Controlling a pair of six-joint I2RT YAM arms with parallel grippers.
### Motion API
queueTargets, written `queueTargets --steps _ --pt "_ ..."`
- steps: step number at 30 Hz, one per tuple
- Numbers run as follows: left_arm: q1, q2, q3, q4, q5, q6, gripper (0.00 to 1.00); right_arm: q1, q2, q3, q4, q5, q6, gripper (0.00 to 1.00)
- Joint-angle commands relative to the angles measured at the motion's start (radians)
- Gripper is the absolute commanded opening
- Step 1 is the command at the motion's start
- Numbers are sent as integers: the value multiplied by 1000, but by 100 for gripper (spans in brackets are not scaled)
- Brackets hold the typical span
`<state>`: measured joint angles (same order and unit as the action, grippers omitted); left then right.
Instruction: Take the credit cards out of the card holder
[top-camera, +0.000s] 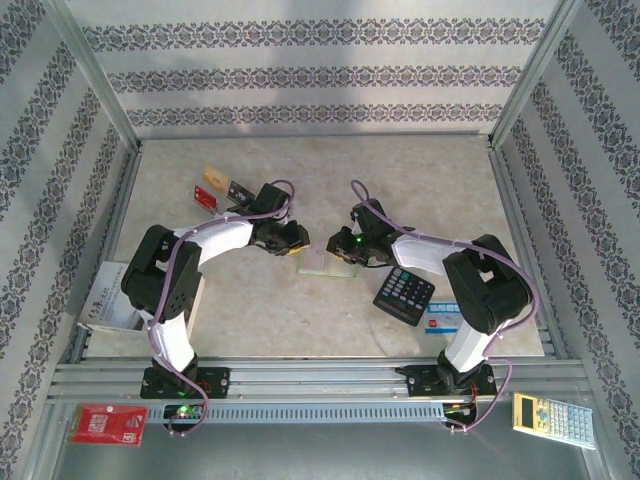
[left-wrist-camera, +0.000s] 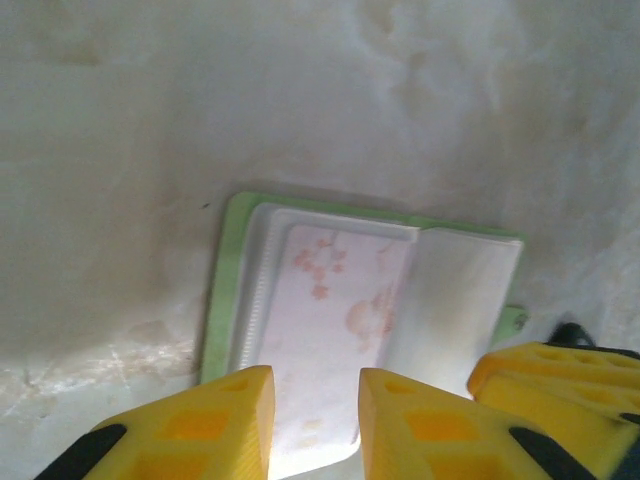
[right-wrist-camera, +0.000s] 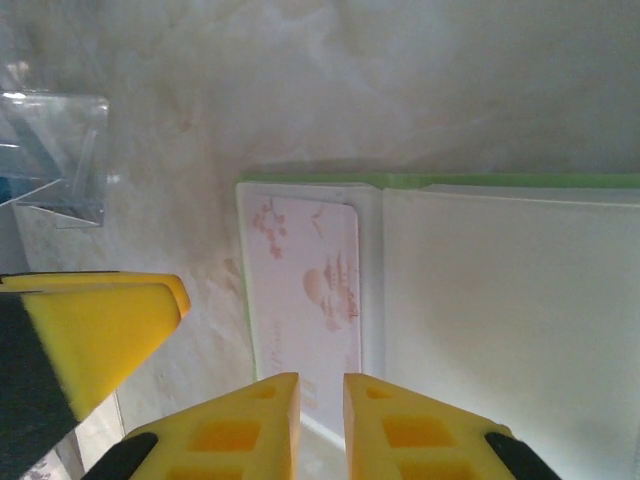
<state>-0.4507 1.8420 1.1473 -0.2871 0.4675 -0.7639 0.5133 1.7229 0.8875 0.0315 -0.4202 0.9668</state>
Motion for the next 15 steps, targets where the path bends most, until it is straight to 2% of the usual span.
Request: queueTargets --steps 1,15 --pt "-11 32 37 -64 -4 50 27 10 26 22 34 -39 20 19" --pt "-33 96 94 -155 -38 107 22 12 95 49 27 -62 6 17"
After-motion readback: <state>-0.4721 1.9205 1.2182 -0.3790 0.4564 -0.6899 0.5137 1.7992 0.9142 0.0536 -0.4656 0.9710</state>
